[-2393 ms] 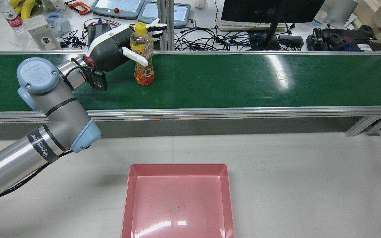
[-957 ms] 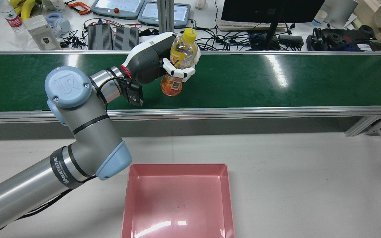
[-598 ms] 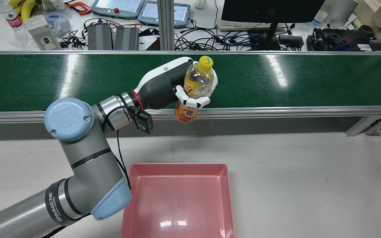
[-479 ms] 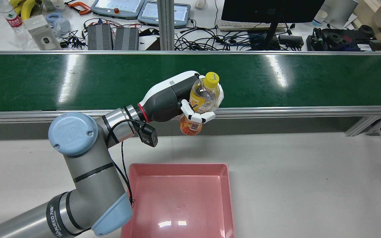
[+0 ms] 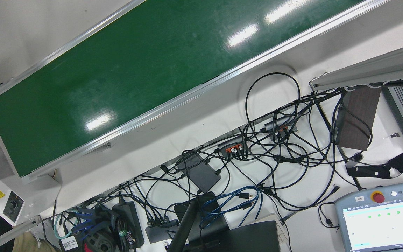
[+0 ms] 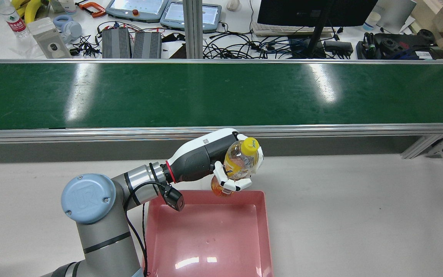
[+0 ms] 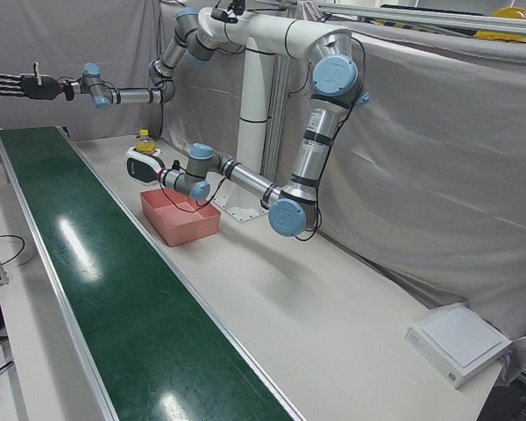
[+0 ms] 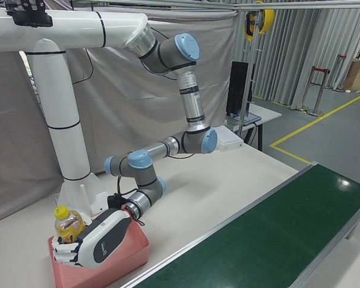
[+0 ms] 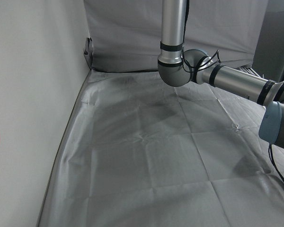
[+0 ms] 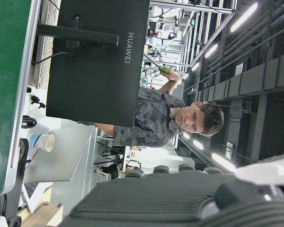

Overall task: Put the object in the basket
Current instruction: 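Lower the held bottle into the pink tray with the left hand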

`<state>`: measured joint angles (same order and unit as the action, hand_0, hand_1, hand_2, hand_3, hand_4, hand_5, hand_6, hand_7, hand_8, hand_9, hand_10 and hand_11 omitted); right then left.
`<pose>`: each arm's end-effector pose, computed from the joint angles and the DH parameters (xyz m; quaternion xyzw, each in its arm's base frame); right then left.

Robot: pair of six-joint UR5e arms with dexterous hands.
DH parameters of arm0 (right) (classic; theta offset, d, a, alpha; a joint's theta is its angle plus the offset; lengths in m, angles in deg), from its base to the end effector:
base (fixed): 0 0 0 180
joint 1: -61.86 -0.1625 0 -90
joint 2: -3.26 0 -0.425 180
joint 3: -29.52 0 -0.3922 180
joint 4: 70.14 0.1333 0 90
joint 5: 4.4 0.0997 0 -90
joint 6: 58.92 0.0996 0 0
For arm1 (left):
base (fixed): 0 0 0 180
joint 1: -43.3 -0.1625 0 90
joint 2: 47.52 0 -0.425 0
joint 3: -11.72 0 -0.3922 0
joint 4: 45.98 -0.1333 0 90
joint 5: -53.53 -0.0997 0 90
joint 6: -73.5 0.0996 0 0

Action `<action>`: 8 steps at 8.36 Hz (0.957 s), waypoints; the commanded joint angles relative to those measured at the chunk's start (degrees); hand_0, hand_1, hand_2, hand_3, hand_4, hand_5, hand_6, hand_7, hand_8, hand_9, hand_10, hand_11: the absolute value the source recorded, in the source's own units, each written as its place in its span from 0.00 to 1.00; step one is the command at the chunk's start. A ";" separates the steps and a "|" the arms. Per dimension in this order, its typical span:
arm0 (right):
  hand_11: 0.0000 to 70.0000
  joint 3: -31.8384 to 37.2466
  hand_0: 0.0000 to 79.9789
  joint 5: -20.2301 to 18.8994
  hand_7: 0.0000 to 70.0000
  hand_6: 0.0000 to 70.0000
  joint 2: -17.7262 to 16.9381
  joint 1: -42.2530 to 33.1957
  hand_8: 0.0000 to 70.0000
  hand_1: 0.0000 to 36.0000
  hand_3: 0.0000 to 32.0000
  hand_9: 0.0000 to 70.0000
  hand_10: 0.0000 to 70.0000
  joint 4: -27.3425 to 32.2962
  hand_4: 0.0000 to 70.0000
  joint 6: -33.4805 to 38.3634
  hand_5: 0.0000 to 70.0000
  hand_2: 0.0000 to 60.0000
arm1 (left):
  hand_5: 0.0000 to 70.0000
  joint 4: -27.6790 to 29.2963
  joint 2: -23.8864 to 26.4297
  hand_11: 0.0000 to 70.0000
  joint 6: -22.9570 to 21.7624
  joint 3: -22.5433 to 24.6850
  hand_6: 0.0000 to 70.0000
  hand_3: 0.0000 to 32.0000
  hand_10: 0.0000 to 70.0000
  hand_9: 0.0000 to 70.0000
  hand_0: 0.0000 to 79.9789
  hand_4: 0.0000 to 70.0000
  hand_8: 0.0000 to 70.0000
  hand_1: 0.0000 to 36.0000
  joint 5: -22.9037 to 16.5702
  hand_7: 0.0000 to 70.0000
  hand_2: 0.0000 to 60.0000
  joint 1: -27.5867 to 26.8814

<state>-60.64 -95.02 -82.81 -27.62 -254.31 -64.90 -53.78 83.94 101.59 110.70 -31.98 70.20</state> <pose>0.1275 -0.5210 0.6584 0.0298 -0.7060 0.7062 0.0439 0.5352 -0.4298 0.1847 -0.2602 0.8775 -0.3064 0.2616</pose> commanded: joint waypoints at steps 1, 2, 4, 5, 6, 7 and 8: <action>0.00 -0.02 0.00 0.00 0.00 0.00 0.03 0.00 0.00 0.00 0.00 0.00 0.00 -0.05 0.00 0.00 0.00 0.00 | 1.00 1.91 -4.09 1.00 1.18 1.37 1.00 0.00 0.79 1.00 0.69 1.00 0.90 0.33 -0.01 1.00 0.53 -3.34; 0.00 -0.02 0.00 0.00 0.00 0.00 0.03 0.00 0.00 0.00 0.00 0.00 0.00 -0.05 0.00 0.00 0.00 0.00 | 0.98 4.52 -6.89 0.95 1.52 2.78 0.81 0.00 0.68 1.00 0.67 1.00 0.73 0.24 -0.01 1.00 0.21 -3.78; 0.00 -0.02 0.00 0.00 0.00 0.00 0.03 0.00 0.00 0.00 0.00 0.00 0.00 -0.05 0.00 0.00 0.00 0.00 | 0.50 8.50 -11.83 0.63 1.00 5.24 0.18 0.00 0.43 0.46 0.63 0.55 0.28 0.22 -0.28 0.39 0.00 -3.61; 0.00 0.07 0.00 0.00 0.00 0.00 0.03 0.00 0.00 0.00 0.00 0.00 0.00 -0.05 0.00 0.00 0.00 0.00 | 0.31 8.68 -13.58 0.40 1.00 7.60 0.01 0.00 0.27 0.26 0.63 0.30 0.16 0.26 -0.36 0.15 0.00 -4.04; 0.00 -0.02 0.00 0.00 0.00 0.00 0.03 0.00 0.00 0.00 0.00 0.00 0.00 -0.05 0.00 0.00 0.00 0.00 | 0.16 8.68 -14.04 0.18 0.91 10.06 0.00 0.00 0.11 0.19 0.64 0.25 0.12 0.26 -0.54 0.08 0.00 -4.22; 0.00 -0.02 0.00 0.00 0.00 0.00 -0.06 0.00 0.00 0.00 0.00 0.00 0.00 -0.05 0.00 0.00 0.00 0.00 | 0.02 8.68 -14.04 0.08 0.91 10.78 0.00 0.00 0.04 0.12 0.65 0.22 0.06 0.27 -0.54 0.05 0.00 -4.22; 0.00 -0.02 0.00 0.00 0.00 0.00 0.03 0.00 0.00 0.00 0.00 0.00 0.00 -0.05 0.00 0.00 0.00 0.00 | 0.00 8.59 -14.04 0.06 0.91 10.96 0.00 0.00 0.02 0.08 0.67 0.16 0.04 0.24 -0.54 0.03 0.00 -4.22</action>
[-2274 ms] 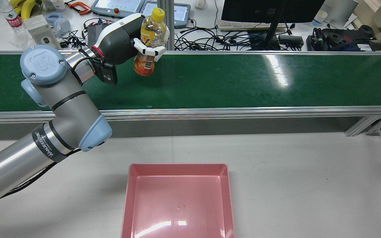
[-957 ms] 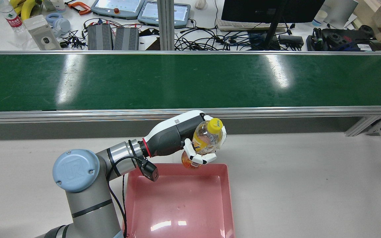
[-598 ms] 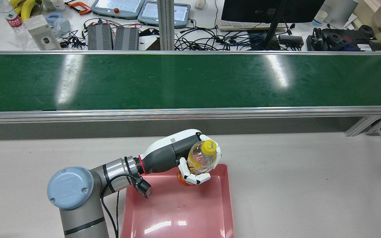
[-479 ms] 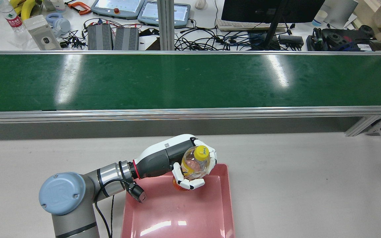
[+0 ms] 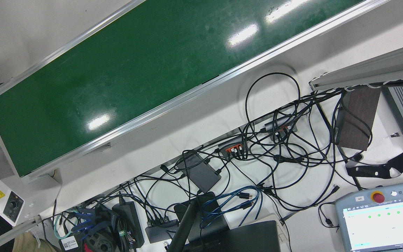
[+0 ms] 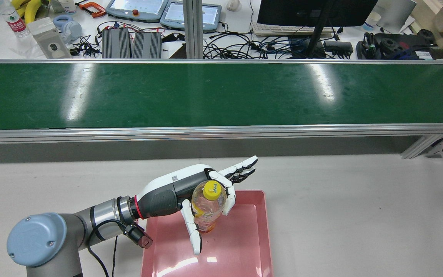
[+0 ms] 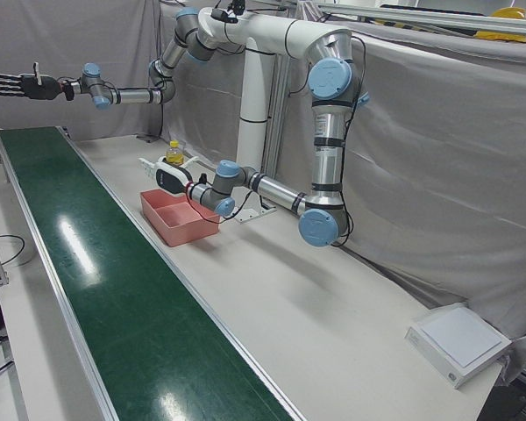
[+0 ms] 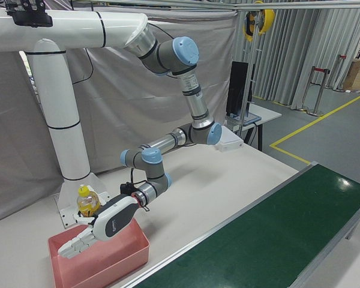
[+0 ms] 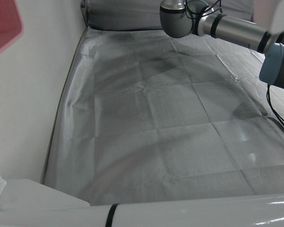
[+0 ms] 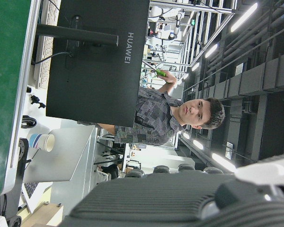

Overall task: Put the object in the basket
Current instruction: 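Open the left hand fingers to release the bottle upright in the tray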

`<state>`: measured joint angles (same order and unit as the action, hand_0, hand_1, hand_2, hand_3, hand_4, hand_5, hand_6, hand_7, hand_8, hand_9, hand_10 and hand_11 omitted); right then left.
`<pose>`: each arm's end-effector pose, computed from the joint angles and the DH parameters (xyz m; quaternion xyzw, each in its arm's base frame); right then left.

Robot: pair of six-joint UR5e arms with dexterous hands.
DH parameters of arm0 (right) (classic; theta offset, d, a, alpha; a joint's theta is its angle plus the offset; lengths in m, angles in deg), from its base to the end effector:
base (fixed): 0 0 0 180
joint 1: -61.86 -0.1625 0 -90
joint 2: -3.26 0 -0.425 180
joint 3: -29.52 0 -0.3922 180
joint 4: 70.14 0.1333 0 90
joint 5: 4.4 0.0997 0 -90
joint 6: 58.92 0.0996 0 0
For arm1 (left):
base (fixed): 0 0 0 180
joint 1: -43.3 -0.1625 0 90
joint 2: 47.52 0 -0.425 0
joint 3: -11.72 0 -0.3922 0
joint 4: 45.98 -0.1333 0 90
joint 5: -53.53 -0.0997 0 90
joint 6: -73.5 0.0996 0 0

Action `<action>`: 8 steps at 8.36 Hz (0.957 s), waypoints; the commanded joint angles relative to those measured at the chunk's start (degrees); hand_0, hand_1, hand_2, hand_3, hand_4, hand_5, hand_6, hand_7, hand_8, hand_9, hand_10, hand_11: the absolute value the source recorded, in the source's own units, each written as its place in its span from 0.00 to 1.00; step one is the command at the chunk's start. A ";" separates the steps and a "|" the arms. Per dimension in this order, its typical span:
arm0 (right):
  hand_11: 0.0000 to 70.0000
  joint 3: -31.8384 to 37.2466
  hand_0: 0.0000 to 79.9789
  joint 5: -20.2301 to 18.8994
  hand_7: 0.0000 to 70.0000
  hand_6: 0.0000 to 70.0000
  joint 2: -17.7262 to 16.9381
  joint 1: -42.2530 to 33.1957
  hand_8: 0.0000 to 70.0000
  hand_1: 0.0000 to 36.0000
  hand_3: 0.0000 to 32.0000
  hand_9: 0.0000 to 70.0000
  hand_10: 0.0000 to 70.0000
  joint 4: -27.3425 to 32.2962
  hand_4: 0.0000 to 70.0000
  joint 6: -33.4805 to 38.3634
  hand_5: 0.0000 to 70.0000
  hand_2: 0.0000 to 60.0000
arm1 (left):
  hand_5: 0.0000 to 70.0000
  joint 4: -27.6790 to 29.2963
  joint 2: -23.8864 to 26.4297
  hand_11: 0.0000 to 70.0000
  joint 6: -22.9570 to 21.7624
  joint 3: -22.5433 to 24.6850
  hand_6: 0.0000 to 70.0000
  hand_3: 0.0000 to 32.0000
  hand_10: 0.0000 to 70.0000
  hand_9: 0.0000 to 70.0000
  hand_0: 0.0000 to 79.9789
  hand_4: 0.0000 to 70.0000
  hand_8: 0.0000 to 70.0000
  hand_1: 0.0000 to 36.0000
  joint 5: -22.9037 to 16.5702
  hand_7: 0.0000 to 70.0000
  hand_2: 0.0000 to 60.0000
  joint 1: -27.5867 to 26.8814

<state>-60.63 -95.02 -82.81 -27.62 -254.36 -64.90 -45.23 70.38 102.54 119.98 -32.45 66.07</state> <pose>0.1275 -0.5209 0.6585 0.0298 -0.7056 0.7066 0.0440 0.5093 -0.3659 0.2508 -0.2919 0.8826 -0.2692 0.2515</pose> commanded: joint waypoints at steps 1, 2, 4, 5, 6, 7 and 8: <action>0.00 -0.03 0.00 0.00 0.00 0.00 0.02 0.00 0.00 0.00 0.00 0.00 0.00 0.00 0.00 0.00 0.00 0.00 | 0.00 -0.13 -0.48 0.05 -0.04 1.68 0.00 0.00 0.02 0.08 0.66 0.16 0.04 0.20 -0.07 0.02 0.00 -0.10; 0.00 -0.03 0.00 0.00 0.00 0.00 0.02 0.00 0.00 0.00 0.00 0.00 0.00 0.09 0.00 0.00 0.00 0.00 | 0.00 -0.31 -0.39 0.05 -0.04 1.68 0.00 0.00 0.02 0.08 0.66 0.17 0.04 0.18 -0.07 0.01 0.00 -0.10; 0.00 -0.03 0.00 0.00 0.00 0.00 0.02 0.00 0.00 0.00 0.00 0.00 0.00 0.00 0.00 0.00 0.00 0.00 | 0.00 -0.84 -0.39 0.03 -0.04 1.68 0.00 0.00 0.01 0.07 0.66 0.16 0.03 0.15 -0.07 0.00 0.00 -0.19; 0.00 -0.03 0.00 0.00 0.00 0.00 0.02 0.00 0.00 0.00 0.00 0.00 0.00 0.09 0.00 0.00 0.00 0.00 | 0.00 -0.84 -0.39 0.02 -0.04 1.68 0.00 0.00 0.00 0.06 0.66 0.15 0.03 0.10 -0.07 0.00 0.00 0.07; 0.00 -0.03 0.00 0.00 0.00 0.00 0.02 0.00 0.00 0.00 0.00 0.00 0.00 0.00 0.00 0.00 0.00 0.00 | 0.00 -1.36 -0.39 0.02 -0.13 1.68 0.00 0.00 0.00 0.06 0.65 0.14 0.03 0.08 -0.07 0.00 0.00 -0.01; 0.00 -0.03 0.00 0.00 0.00 0.00 -0.06 0.00 0.00 0.00 0.00 0.00 0.00 0.00 0.00 0.00 0.00 0.00 | 0.00 -1.89 -0.39 0.02 -0.21 1.68 0.00 0.00 0.01 0.06 0.65 0.14 0.03 0.06 -0.07 0.00 0.00 0.42; 0.00 -0.03 0.00 0.00 0.00 0.00 0.02 0.00 0.00 0.00 0.00 0.00 0.00 0.00 0.00 0.00 0.00 0.00 | 0.00 -2.33 -0.30 0.01 -0.30 1.68 0.00 0.00 0.00 0.06 0.65 0.14 0.03 0.08 -0.07 0.00 0.00 0.78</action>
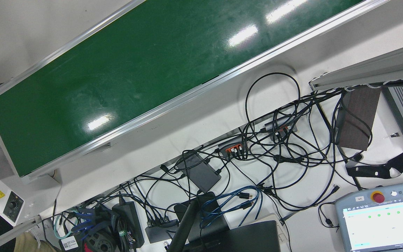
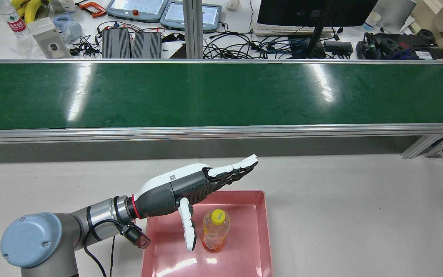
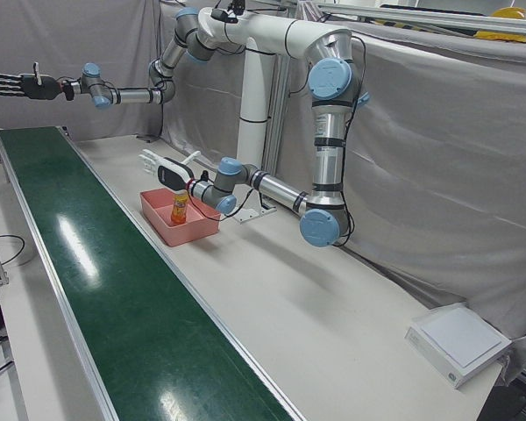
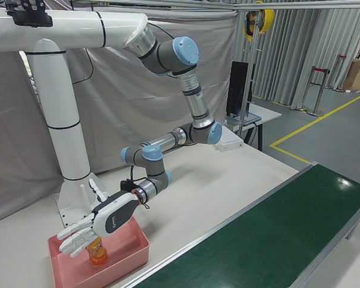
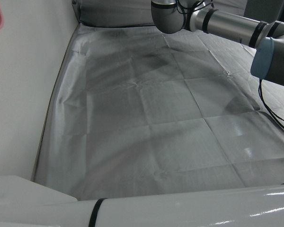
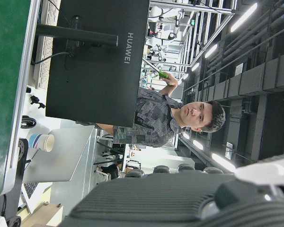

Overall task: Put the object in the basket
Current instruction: 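Open the left hand fingers to release the bottle upright in the tray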

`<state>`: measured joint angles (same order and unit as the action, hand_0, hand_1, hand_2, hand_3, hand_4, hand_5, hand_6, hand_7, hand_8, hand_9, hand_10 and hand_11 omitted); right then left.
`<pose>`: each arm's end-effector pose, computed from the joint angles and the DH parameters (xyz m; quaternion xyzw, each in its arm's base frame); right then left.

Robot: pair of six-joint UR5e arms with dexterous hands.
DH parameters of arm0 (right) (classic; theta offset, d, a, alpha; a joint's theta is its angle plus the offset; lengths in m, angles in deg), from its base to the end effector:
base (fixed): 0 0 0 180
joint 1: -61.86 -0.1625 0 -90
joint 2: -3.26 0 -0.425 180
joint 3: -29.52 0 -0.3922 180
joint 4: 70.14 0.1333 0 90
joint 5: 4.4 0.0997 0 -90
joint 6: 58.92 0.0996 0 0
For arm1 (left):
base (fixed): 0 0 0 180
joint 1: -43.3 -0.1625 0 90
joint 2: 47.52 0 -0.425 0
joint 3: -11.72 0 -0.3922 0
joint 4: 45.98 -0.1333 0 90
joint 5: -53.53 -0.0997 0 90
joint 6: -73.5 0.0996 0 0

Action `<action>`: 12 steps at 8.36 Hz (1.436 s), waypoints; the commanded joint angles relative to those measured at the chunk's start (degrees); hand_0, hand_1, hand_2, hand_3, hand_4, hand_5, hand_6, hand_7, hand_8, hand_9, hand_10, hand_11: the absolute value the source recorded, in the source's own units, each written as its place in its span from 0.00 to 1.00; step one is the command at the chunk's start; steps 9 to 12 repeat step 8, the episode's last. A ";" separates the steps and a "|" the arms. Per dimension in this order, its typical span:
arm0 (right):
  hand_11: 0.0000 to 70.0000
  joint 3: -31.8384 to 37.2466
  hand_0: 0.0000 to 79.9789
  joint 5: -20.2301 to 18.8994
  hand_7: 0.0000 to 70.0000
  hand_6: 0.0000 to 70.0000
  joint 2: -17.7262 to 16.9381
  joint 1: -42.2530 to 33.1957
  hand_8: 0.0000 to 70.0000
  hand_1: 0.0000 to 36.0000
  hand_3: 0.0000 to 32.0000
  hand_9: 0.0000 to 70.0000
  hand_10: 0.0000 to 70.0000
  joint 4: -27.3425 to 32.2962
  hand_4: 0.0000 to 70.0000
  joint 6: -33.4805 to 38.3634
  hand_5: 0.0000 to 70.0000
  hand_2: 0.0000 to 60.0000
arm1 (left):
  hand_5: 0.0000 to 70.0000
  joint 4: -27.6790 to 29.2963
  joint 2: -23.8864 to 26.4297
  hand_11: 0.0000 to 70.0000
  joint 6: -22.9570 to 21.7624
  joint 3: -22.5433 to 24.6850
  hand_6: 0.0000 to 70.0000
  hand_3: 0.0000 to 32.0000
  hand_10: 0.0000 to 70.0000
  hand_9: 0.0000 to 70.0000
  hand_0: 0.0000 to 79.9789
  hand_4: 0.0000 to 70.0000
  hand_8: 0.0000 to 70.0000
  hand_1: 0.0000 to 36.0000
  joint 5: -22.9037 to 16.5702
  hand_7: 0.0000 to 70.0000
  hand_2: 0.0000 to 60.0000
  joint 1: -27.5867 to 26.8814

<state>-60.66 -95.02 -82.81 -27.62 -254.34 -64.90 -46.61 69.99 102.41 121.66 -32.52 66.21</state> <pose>0.1275 -0.5209 0.6582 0.0298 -0.7059 0.7063 0.0439 0.5002 -0.3635 0.2463 -0.2919 0.8823 -0.2699 0.2518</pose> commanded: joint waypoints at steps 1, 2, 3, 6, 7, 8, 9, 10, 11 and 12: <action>0.00 0.00 0.00 0.00 0.00 0.00 0.02 0.00 0.00 0.00 0.00 0.00 0.00 -0.02 0.00 0.00 0.00 0.00 | 0.00 -1.48 0.18 0.02 -0.43 0.00 0.00 0.00 0.00 0.07 0.65 0.15 0.03 0.11 0.00 0.00 0.00 0.73; 0.00 0.09 0.00 0.00 0.00 0.00 0.02 0.00 0.00 0.00 0.00 0.00 0.00 -0.02 0.00 0.00 0.00 0.00 | 0.00 -1.57 0.26 0.02 -0.96 0.09 0.00 0.00 0.00 0.07 0.65 0.16 0.03 0.11 0.00 0.00 0.00 0.81; 0.00 0.00 0.00 0.00 0.00 0.00 0.02 0.00 0.00 0.00 0.00 0.00 0.00 -0.02 0.00 0.00 0.00 0.00 | 0.00 -2.70 0.35 0.01 -1.14 0.87 0.00 0.00 0.00 0.07 0.65 0.17 0.04 0.11 0.00 0.00 0.00 0.82; 0.00 0.00 0.00 0.00 0.00 0.00 0.02 0.00 0.00 0.00 0.00 0.00 0.00 0.07 0.00 0.00 0.00 0.00 | 0.00 -6.05 0.35 0.03 -1.84 3.78 0.00 0.00 0.01 0.09 0.65 0.19 0.04 0.12 0.18 0.00 0.00 2.74; 0.00 0.00 0.00 0.00 0.00 0.00 0.02 0.00 0.00 0.00 0.00 0.00 0.00 -0.02 0.00 0.00 0.00 0.00 | 0.00 -6.31 0.35 0.03 -1.93 4.56 0.00 0.00 0.01 0.08 0.65 0.19 0.04 0.11 0.18 0.00 0.00 2.84; 0.00 0.00 0.00 0.00 0.00 0.00 -0.07 0.00 0.00 0.00 0.00 0.00 0.00 -0.02 0.00 0.00 0.00 0.00 | 0.01 -6.84 0.35 0.04 -1.93 4.83 0.00 0.00 0.01 0.09 0.65 0.19 0.04 0.11 0.26 0.00 0.00 3.88; 0.00 0.00 0.00 0.00 0.00 0.00 -0.07 0.00 0.00 0.00 0.00 0.00 0.00 -0.02 0.00 0.00 0.00 0.00 | 0.01 -6.84 0.35 0.04 -1.93 4.83 0.00 0.00 0.01 0.09 0.65 0.19 0.04 0.11 0.26 0.00 0.00 3.88; 0.00 0.00 0.00 0.00 0.00 0.00 -0.07 0.00 0.00 0.00 0.00 0.00 0.00 -0.02 0.00 0.00 0.00 0.00 | 0.01 -6.84 0.35 0.04 -1.93 4.83 0.00 0.00 0.01 0.09 0.65 0.19 0.04 0.11 0.26 0.00 0.00 3.88; 0.00 0.00 0.00 0.00 0.00 0.00 -0.07 0.00 0.00 0.00 0.00 0.00 0.00 -0.02 0.00 0.00 0.00 0.00 | 0.01 -6.84 0.35 0.04 -1.93 4.83 0.00 0.00 0.01 0.09 0.65 0.19 0.04 0.11 0.26 0.00 0.00 3.88; 0.00 0.00 0.00 0.00 0.00 0.00 -0.07 0.00 0.00 0.00 0.00 0.00 0.00 -0.02 0.00 0.00 0.00 0.00 | 0.01 -6.84 0.35 0.04 -1.93 4.83 0.00 0.00 0.01 0.09 0.65 0.19 0.04 0.11 0.26 0.00 0.00 3.88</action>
